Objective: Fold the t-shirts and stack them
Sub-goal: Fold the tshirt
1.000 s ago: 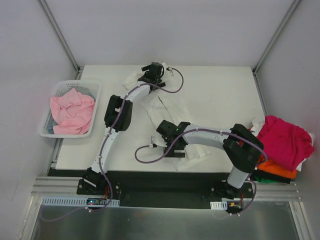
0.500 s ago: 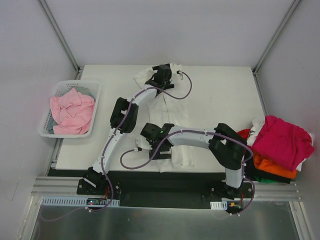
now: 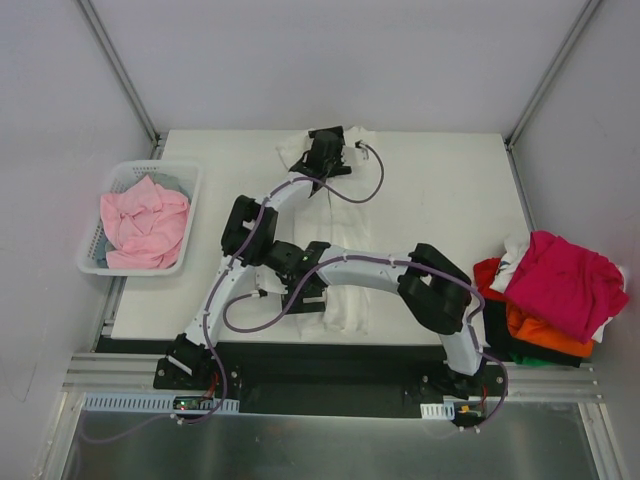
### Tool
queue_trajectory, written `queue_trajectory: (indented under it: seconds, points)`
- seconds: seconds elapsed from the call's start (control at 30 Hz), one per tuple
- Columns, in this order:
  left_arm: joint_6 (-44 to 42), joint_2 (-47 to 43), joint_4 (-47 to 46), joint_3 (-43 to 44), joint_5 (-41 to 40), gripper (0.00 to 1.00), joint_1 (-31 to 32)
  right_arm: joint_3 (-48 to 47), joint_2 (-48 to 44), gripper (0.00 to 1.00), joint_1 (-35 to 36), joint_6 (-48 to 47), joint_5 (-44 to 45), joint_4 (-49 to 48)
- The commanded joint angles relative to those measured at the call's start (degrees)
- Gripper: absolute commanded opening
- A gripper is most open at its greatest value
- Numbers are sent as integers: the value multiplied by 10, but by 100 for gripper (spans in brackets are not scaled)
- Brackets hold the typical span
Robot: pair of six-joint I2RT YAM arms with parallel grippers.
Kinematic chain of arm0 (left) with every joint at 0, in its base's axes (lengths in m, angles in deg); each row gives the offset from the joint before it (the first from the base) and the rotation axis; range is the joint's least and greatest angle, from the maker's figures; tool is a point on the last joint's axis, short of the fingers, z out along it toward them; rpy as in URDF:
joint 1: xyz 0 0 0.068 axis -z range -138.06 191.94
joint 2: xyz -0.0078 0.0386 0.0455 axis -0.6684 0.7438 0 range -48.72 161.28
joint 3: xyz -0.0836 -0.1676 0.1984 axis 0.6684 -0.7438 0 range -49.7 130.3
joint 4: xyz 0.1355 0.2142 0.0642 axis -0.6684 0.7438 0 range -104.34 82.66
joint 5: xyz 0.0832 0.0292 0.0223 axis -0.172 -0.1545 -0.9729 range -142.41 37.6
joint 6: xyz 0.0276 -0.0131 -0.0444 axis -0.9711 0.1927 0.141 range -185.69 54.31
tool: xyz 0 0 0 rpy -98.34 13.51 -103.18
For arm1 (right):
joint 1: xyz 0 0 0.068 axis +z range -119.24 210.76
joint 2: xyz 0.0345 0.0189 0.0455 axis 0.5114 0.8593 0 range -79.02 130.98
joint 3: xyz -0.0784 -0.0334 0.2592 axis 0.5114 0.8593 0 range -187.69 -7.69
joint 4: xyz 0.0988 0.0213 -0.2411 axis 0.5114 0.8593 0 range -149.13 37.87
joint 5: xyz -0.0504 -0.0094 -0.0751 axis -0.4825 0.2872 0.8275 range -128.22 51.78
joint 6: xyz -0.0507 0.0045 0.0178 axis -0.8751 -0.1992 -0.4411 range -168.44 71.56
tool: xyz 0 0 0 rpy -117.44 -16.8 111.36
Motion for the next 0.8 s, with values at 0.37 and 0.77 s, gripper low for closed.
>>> queue_trajectory:
  seconds: [0.37, 0.77]
  points:
    - [72, -134, -92, -65, -40, 99, 16, -31, -19, 96, 24, 17, 75, -43]
    - [78, -288, -76, -131, -69, 100, 10, -13, -95, 96, 26, 36, 133, -36]
